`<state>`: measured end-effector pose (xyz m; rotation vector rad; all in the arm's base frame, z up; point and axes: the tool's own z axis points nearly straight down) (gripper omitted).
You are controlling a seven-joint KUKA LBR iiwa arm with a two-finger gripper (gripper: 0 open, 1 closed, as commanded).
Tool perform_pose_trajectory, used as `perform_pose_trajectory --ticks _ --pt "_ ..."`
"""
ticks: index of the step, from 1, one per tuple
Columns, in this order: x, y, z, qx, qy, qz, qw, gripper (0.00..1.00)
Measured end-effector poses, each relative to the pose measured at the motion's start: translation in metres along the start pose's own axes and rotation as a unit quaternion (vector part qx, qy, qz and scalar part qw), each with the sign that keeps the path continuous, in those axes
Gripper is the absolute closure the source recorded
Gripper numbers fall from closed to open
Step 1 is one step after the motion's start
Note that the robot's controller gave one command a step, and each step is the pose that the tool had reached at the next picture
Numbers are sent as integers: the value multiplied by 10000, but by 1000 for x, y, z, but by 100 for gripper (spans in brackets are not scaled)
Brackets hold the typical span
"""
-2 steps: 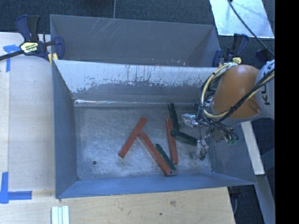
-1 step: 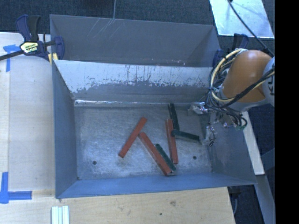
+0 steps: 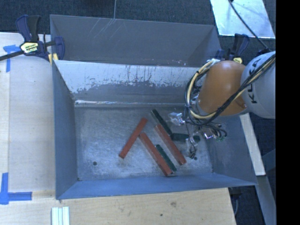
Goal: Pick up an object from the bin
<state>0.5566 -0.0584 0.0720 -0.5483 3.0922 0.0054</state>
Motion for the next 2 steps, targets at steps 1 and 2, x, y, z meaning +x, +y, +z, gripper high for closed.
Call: perform_pose_trajectory --ticks 1,2 --pt "-12 -44 1 32 -20 410 9992 0" --pt "-13 -42 1 29 -22 396 9992 100"
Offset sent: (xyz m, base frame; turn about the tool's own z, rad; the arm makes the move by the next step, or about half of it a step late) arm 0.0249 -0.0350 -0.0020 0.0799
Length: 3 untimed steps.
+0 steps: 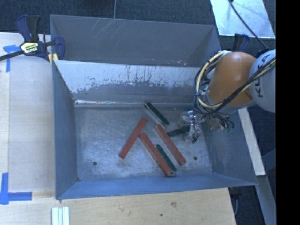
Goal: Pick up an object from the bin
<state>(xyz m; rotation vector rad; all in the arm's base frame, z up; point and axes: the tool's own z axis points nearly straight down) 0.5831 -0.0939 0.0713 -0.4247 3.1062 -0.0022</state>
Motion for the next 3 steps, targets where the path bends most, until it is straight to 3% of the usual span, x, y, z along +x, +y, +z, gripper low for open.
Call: perform_pose_trajectory --ticks 3 --pt "0 0 0 2 -1 -5 10000 100"
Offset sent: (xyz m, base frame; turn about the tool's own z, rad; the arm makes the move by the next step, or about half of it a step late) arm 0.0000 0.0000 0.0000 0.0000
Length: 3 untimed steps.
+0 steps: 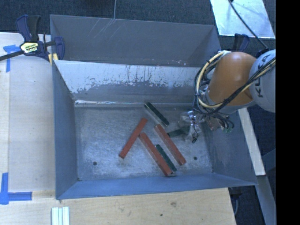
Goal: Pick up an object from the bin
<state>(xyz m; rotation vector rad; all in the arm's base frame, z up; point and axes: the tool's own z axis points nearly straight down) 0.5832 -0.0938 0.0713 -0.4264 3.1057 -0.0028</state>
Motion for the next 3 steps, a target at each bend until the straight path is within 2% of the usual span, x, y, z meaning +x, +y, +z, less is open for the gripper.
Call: perform_pose_trajectory --ticks 2,3 --pt "0 0 0 1 0 -2 10000 100" --pt "1 0 1 -4 9 -4 10000 0"
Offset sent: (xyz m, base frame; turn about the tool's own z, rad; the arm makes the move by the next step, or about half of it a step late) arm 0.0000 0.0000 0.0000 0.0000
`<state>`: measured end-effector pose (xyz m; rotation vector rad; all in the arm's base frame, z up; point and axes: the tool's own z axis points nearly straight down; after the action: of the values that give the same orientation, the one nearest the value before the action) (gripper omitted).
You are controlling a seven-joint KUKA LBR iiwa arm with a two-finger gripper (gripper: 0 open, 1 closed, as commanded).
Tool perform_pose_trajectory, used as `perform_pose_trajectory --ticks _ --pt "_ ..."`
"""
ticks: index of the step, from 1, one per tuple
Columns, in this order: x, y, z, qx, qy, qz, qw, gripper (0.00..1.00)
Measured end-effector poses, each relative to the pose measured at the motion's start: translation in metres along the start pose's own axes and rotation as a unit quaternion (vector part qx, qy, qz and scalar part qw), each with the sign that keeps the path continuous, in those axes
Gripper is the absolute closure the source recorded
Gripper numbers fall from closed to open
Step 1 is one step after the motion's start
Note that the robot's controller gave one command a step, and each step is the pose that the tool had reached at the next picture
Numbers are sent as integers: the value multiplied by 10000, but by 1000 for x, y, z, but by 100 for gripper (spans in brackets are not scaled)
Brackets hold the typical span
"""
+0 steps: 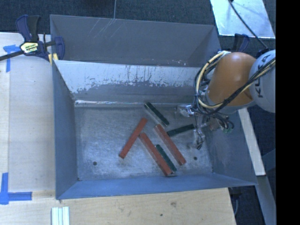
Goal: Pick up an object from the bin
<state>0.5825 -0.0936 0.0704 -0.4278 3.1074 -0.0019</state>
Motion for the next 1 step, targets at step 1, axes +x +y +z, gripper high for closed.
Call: perform_pose_trajectory --ticks 1 --pt "-1 0 -1 1 -9 -1 10000 100"
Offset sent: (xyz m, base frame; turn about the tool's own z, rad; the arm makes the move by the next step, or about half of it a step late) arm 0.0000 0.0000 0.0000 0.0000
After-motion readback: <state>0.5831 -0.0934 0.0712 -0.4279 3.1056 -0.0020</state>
